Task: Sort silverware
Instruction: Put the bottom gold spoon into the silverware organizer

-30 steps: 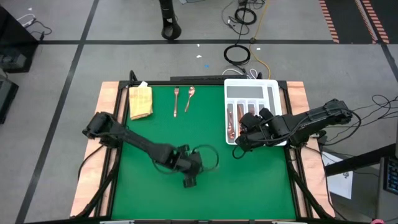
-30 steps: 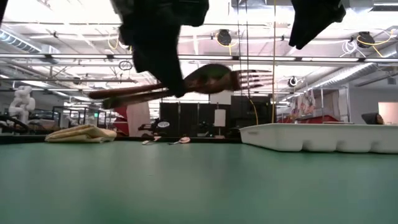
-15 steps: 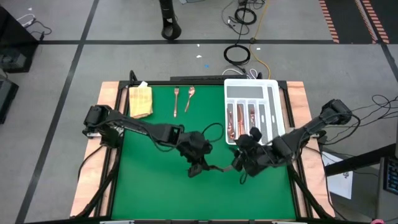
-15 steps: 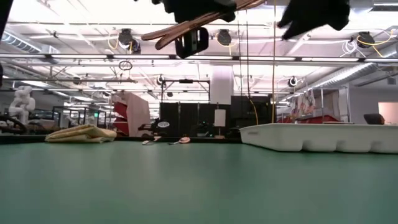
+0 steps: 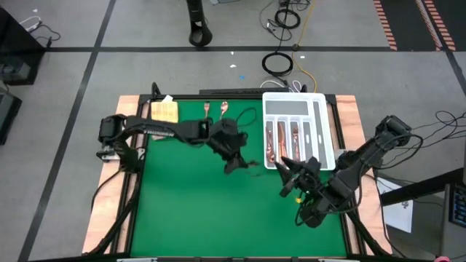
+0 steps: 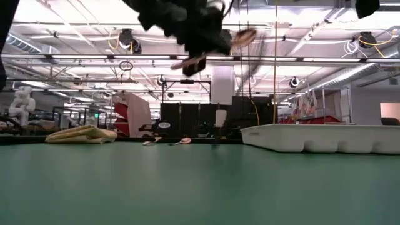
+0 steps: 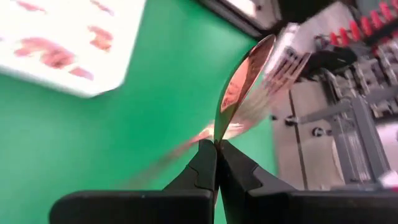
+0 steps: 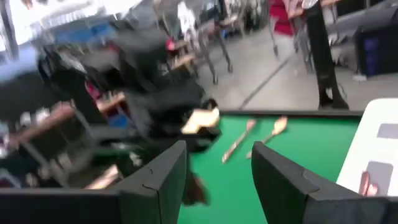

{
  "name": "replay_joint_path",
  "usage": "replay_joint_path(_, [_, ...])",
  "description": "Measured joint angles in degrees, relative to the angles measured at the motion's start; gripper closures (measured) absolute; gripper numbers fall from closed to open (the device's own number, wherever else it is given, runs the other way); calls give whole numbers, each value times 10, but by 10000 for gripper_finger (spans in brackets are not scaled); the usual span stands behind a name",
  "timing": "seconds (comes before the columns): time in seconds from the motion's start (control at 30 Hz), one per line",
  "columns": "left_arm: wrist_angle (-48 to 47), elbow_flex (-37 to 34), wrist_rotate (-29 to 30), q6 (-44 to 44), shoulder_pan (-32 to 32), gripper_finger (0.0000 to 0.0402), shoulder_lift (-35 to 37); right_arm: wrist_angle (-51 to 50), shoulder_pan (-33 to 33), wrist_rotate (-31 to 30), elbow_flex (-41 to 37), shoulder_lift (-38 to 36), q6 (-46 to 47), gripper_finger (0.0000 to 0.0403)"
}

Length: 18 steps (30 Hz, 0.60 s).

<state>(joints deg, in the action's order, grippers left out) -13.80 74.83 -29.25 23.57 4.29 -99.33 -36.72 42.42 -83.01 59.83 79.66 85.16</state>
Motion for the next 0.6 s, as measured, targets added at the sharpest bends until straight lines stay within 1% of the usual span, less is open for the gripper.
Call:
replay_joint_path(0.07, [-10, -13, -14, -4, 25, 393, 0, -19, 5, -15, 0, 0, 39, 234])
replay_joint_path(0.13, [-2, -31, -26, -3, 42, 393, 0, -20, 5, 0, 0, 0, 54, 234])
replay_joint_path(0.23, [-28, -64, -40, -25, 61, 393, 0, -11, 4, 32, 0, 0, 56, 234])
replay_joint_path(0.33, [-34, -102, -43, -43, 73, 393, 0, -8, 5, 34, 0, 0, 53, 234])
replay_joint_path(0.4, [-18, -119, -63, -47, 79, 393, -1, -4, 6, 26, 0, 0, 55, 234])
replay_joint_path(0.47, [-20, -119, -79, -75, 81, 393, -1, 9, 11, 20, 0, -2, 36, 234])
replay_joint_path(0.53, [-67, -102, -77, -129, 81, 393, -2, 24, 19, 30, 8, -4, 0, 234])
replay_joint_path(0.6, [-133, -75, -69, -188, 77, 393, -5, 30, 26, 53, 20, -6, -30, 234])
